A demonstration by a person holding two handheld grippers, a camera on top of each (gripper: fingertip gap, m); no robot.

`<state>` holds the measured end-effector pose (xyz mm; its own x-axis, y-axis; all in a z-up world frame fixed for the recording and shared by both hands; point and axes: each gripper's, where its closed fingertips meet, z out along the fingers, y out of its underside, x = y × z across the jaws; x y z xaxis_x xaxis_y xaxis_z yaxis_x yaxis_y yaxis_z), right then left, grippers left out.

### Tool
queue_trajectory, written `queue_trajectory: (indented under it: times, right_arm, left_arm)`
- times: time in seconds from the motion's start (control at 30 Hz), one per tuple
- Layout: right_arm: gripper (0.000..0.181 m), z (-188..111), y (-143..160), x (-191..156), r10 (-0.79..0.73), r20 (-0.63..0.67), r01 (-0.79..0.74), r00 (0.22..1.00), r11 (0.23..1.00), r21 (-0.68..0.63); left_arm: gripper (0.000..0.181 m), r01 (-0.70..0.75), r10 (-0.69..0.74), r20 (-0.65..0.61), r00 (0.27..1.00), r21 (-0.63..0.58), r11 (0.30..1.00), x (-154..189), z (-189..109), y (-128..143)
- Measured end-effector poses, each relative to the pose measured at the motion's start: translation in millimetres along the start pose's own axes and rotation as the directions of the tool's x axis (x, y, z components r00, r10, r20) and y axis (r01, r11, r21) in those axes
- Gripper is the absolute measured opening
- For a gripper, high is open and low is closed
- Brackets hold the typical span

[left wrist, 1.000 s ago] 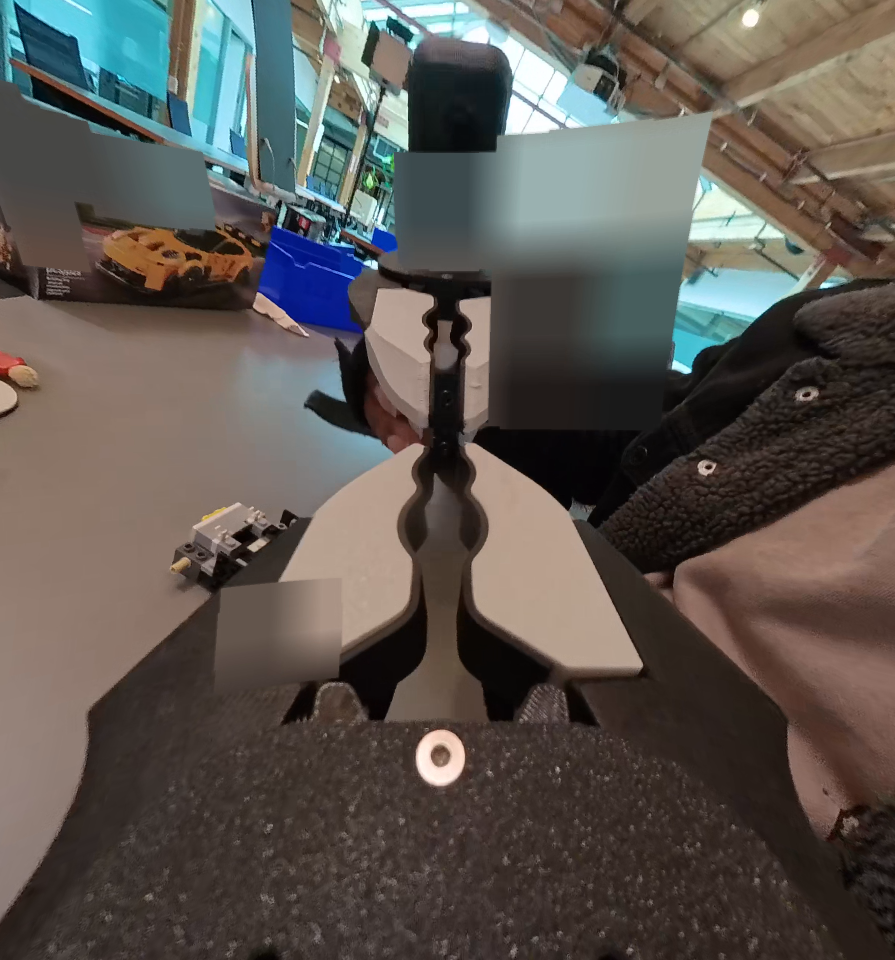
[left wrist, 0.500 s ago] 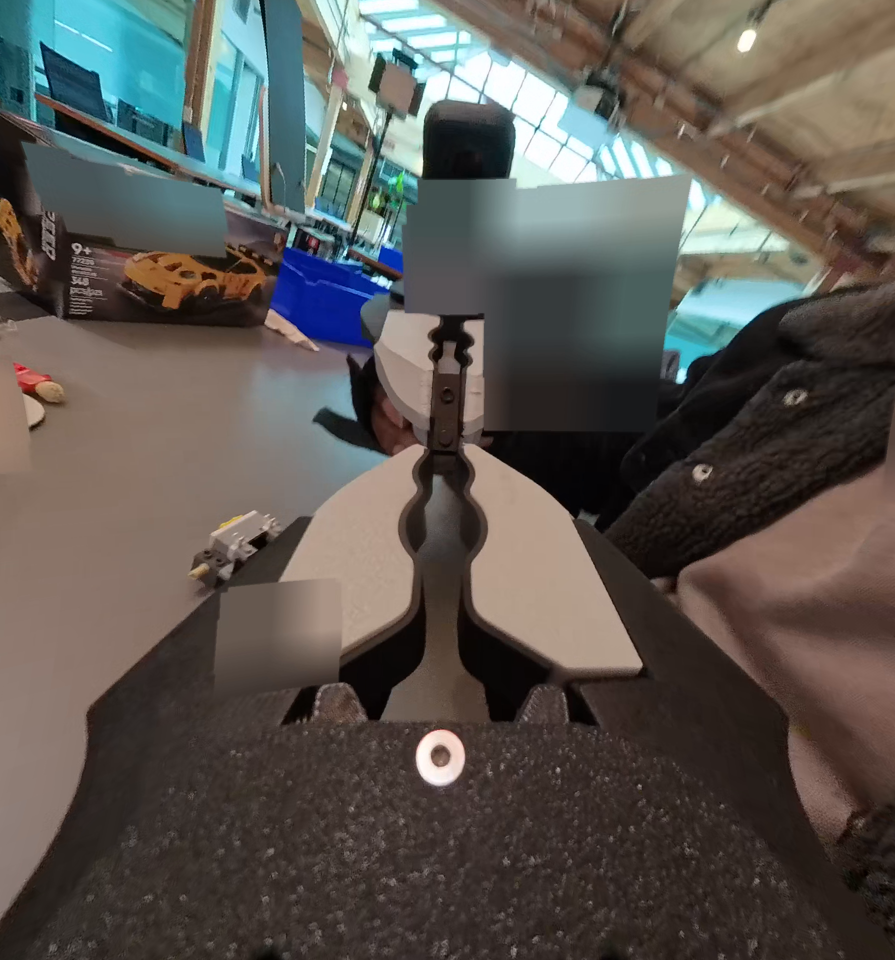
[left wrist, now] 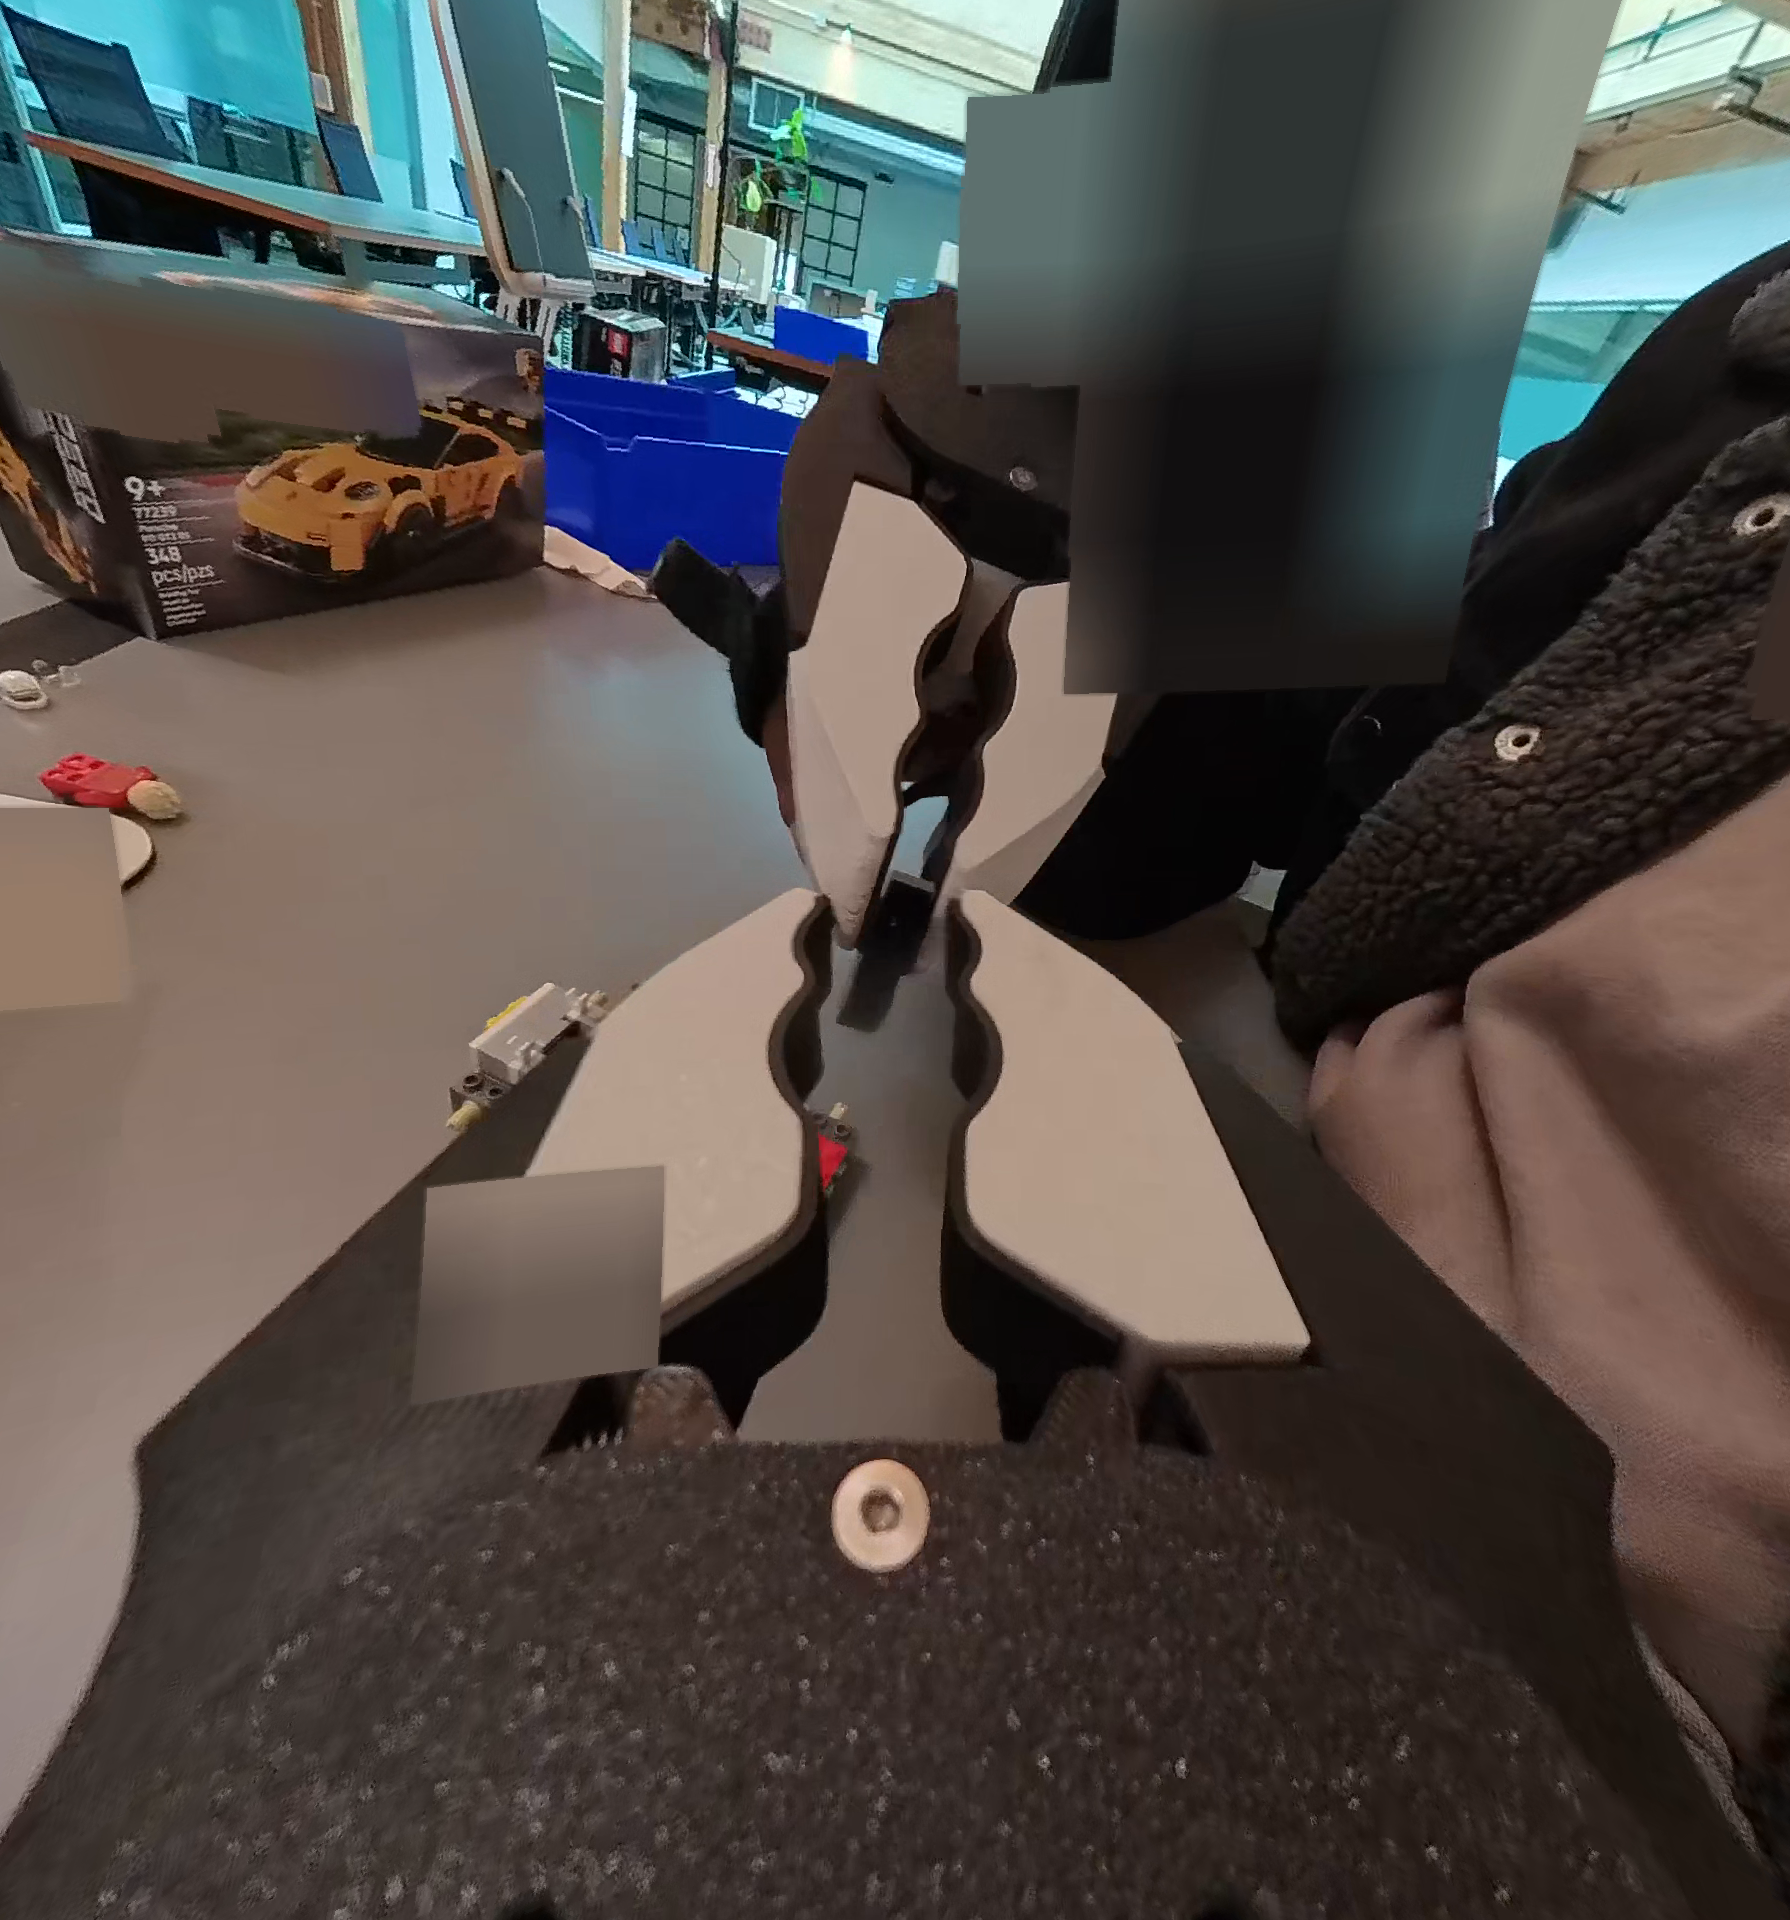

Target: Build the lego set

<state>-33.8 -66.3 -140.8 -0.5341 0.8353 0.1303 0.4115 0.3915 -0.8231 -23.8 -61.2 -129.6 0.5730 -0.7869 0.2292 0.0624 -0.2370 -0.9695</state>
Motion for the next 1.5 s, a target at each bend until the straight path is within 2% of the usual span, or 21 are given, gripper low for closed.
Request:
queue_trajectory:
  times: [0.1,0.17,0.4,0.8,1.5]
  right_arm:
    - [0.008,0,2,-2,-0.015,0.000,0.015,1.000,1.000,-0.022]
    - [0.008,0,5,-3,-0.015,0.012,0.016,1.000,0.999,-0.031]
    - [0.008,3,8,-8,-0.027,0.031,0.028,0.999,0.999,-0.042]
    - [0.008,-8,-13,-6,0.019,0.060,-0.027,0.998,0.990,0.136]
    - [0.008,-16,-20,-2,0.103,0.117,-0.132,0.988,0.950,0.283]
  left_arm:
    - [0.009,-0.067,0.067,0.007,0.998,-0.018,0.998,3,-1,2]
    - [0.009,-0.137,0.139,0.039,0.990,-0.058,0.989,3,1,5]
    - [0.008,-0.240,0.246,0.052,0.968,-0.105,0.965,5,1,10]
    - [0.008,-0.172,0.170,0.028,0.985,0.057,0.983,10,-6,-11]
    - [0.008,-0.106,0.106,0.007,0.994,0.110,0.988,8,-9,-16]
